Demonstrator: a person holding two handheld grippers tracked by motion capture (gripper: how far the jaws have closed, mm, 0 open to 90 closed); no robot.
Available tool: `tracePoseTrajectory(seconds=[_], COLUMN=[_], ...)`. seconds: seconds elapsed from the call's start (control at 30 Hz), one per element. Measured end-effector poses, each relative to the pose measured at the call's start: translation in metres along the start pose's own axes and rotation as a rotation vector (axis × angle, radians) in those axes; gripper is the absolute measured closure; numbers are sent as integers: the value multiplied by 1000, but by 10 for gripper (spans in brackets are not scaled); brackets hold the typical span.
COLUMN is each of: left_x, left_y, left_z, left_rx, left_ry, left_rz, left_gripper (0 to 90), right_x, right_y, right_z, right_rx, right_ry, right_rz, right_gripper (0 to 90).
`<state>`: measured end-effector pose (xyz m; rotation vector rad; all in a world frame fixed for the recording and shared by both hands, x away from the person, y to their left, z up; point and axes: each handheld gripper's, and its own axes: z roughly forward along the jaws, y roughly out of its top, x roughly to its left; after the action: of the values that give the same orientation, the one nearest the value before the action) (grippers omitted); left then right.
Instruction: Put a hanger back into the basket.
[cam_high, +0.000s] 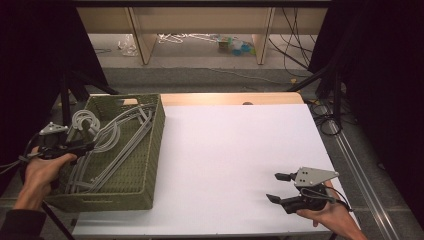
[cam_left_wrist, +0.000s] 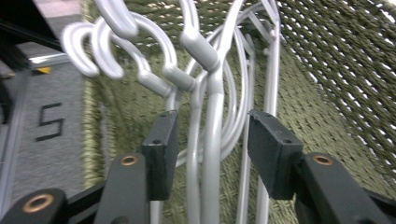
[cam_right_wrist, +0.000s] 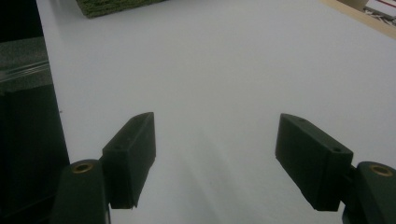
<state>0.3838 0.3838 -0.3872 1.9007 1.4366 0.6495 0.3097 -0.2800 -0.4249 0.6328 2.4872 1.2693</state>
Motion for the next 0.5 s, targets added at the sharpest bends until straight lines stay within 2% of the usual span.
tracePoseTrajectory(seconds=[0.03, 0.07, 0.1, 0.13, 0.17, 0.27, 0.3, 0.5], left_x=[0, -1, -1, -2, -2, -6, -11, -26], left_y=[1, 1, 1, 2, 3, 4, 5, 7], left_z=[-2, -2, -2, -6, -9, -14, -20, -39], left_rx=[-16, -51, -51, -75, -73, -91, -109, -167], left_ry=[6, 18, 18, 22, 21, 15, 5, -9], left_rz=[-13, -46, -46, -56, -44, -43, -30, -22], left_gripper=[527, 524, 525, 523, 520, 515, 500, 430], right_x=[0, 0, 0, 0, 0, 0, 0, 0], right_y=[0, 0, 0, 0, 0, 0, 0, 0], right_z=[0, 0, 0, 0, 0, 0, 0, -1], right_rx=[1, 0, 1, 0, 0, 2, 2, -2], right_ry=[-2, 0, -1, 1, 0, 0, 0, -10], right_rz=[1, 0, -1, -1, 1, 2, 2, 7], right_gripper=[295, 295, 295, 295, 295, 294, 293, 287])
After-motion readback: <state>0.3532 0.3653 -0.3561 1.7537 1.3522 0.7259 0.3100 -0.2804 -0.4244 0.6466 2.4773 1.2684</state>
